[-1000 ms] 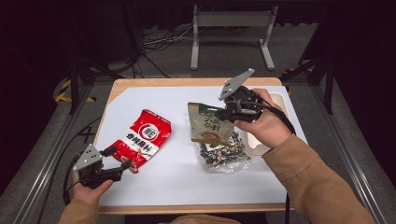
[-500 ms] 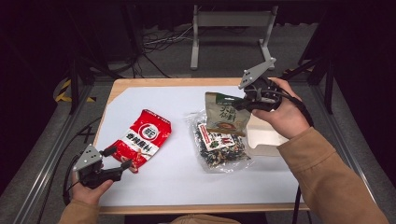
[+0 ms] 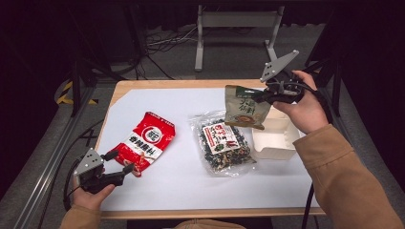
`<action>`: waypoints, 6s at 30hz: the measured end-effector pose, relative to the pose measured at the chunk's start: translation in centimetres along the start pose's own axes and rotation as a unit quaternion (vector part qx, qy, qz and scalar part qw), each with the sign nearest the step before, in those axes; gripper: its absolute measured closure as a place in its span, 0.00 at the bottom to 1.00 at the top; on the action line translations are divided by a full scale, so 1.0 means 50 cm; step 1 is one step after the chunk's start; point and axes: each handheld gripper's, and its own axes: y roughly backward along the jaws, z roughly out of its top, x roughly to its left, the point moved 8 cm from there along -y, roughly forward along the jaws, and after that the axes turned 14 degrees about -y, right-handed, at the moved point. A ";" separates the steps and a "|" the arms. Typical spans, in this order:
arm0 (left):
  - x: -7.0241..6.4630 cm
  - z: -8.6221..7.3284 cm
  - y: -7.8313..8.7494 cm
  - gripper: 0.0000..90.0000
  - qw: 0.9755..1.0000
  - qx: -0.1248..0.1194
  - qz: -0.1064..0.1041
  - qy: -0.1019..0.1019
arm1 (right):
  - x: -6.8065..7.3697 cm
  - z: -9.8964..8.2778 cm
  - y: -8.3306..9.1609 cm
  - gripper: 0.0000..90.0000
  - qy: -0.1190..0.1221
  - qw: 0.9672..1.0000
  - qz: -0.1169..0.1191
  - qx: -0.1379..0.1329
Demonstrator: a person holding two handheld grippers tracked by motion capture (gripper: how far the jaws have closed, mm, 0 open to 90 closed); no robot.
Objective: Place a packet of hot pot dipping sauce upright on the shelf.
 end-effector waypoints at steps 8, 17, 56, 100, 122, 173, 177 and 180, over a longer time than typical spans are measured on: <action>0.001 -0.006 0.007 0.27 1.000 0.003 0.005 0.008 | -0.043 -0.009 0.007 1.00 0.004 1.000 -0.006 -0.004; 0.005 -0.013 0.017 0.27 1.000 0.004 0.013 0.008 | -0.092 -0.017 0.017 1.00 0.020 0.999 -0.027 0.001; 0.005 -0.034 0.031 0.27 0.999 0.017 0.028 0.018 | -0.267 -0.056 -0.007 1.00 0.041 0.997 -0.071 0.010; 0.003 -0.029 0.021 0.27 1.000 0.016 0.022 0.014 | -0.284 -0.148 -0.120 0.93 -0.024 0.999 -0.036 0.025; 0.004 -0.021 0.011 0.27 1.000 0.012 0.014 0.012 | -0.277 -0.111 -0.086 0.51 -0.050 0.993 -0.095 -0.047; 0.038 0.006 -0.019 0.21 0.999 0.022 0.003 0.026 | 0.071 -0.063 -0.041 0.42 -0.132 0.977 0.066 -0.151; 0.056 0.011 -0.020 0.21 0.999 0.042 0.005 0.032 | 0.086 -0.065 -0.053 0.41 -0.127 0.978 0.072 -0.147; 0.072 0.012 -0.023 0.21 0.998 0.050 0.010 0.036 | 0.093 -0.068 -0.060 0.41 -0.121 0.980 0.071 -0.144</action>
